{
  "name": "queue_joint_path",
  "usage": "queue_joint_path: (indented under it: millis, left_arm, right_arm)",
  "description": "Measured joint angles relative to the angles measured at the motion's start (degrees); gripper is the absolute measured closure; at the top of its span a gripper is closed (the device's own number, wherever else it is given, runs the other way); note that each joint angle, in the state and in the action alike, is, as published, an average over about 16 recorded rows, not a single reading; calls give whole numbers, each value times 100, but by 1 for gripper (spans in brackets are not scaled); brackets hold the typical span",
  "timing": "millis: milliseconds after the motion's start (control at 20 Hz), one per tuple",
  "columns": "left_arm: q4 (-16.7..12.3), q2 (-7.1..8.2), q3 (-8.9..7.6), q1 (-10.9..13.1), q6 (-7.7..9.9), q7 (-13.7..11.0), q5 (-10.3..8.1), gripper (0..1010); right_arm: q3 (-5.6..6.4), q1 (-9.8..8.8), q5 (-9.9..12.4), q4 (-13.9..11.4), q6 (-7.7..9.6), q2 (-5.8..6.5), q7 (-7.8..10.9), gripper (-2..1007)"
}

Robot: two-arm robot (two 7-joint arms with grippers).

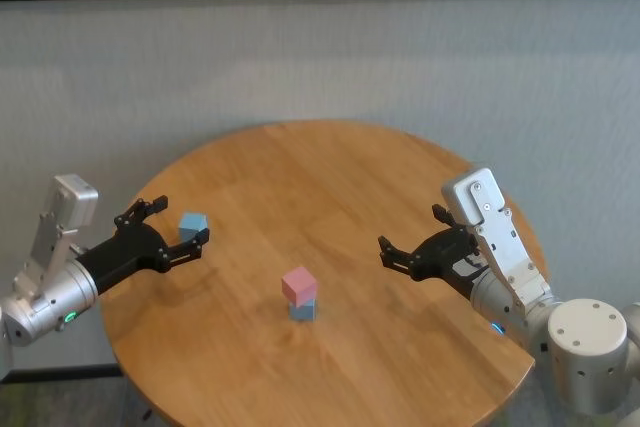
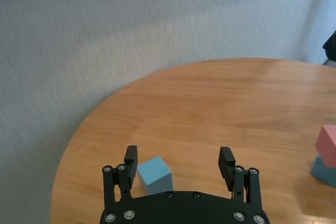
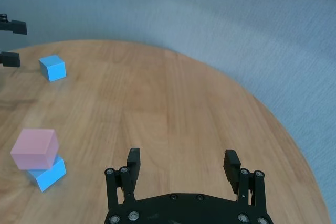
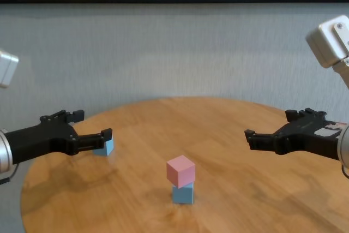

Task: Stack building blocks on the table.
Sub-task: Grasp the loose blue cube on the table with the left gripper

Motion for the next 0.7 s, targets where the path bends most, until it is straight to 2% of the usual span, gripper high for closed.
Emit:
queue_joint_path:
  millis: [700]
  left_arm:
    - [252, -205, -100, -210, 169, 230, 257, 10]
  right_arm:
    - [0, 0, 0, 0, 0, 0, 0, 0]
